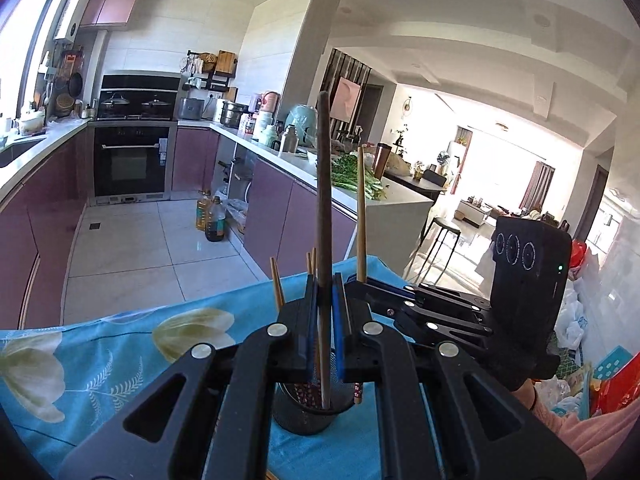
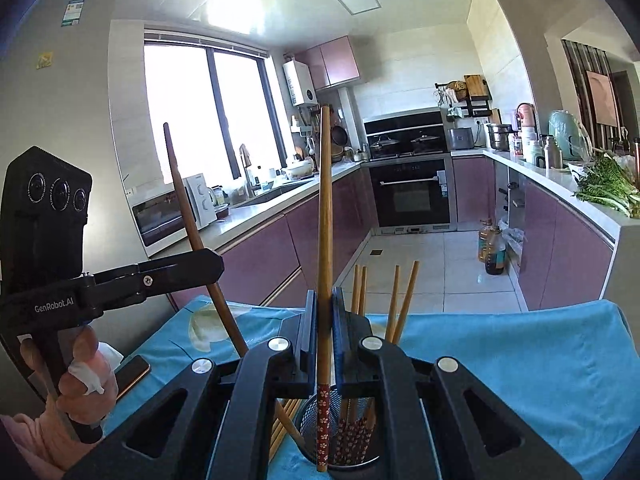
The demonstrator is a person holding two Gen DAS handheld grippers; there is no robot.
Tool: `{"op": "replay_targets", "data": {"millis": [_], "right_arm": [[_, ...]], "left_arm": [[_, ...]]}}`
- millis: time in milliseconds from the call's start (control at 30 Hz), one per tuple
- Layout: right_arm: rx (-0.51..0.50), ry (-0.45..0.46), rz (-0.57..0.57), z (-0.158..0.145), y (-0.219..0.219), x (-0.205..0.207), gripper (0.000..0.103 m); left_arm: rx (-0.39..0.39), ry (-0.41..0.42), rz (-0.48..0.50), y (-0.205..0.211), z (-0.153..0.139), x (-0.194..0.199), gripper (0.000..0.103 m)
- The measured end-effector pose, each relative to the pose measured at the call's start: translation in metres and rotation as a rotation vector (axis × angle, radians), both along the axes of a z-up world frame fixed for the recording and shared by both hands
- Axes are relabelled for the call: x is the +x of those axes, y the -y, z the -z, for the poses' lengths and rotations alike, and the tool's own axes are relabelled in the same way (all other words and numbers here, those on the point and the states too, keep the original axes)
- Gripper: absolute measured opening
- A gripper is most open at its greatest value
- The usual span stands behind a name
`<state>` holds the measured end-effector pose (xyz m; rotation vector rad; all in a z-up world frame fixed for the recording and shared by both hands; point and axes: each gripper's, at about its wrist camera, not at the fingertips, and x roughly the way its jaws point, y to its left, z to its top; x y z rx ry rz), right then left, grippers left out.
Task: Organize utensils
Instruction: 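Lower both chopsticks into the mesh cup and open both tools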
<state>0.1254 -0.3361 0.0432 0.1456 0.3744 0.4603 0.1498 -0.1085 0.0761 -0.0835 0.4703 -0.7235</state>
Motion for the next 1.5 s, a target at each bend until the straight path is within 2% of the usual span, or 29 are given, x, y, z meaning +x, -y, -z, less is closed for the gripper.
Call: {"op": "replay_targets", "data": {"millis": [167,367,567,900,1033,1333,1500], "right_arm": [[-0.003,-0.016,0.018,0.010,-0.003,0.011,0.006],[-0.011,-0.077,0.026,0.034,-0.005,0.023,0.006],[-0.028,-0.119,0.018,0.045,-0.004,0.024,0.006],[-0.072,-0.234,0.009,0.064,-0.007,0.028,0.006],[-0.072,-0.263,0.026,0.069,-0.007,0.033,0.007],[-0.062,-0.247,0.032,0.065,-0.008,0.025,0.008],[-0.046,-0.206,0.007,0.056,-0.007,0.009,0.019]], "left_arm": [[0.057,-0.020,-0.021,0.012,0.014,0.010,0.007],[0.096,-0.080,0.000,0.024,0.037,0.021,0.007],[0.150,-0.120,0.014,0.033,0.054,0.028,0.007],[0.204,-0.198,0.044,0.038,0.076,0.043,0.008],[0.223,-0.212,0.027,0.041,0.085,0.051,0.008],[0.218,-0.209,-0.002,0.037,0.094,0.051,0.013],[0.200,-0.155,-0.050,0.019,0.087,0.032,0.020]]}}
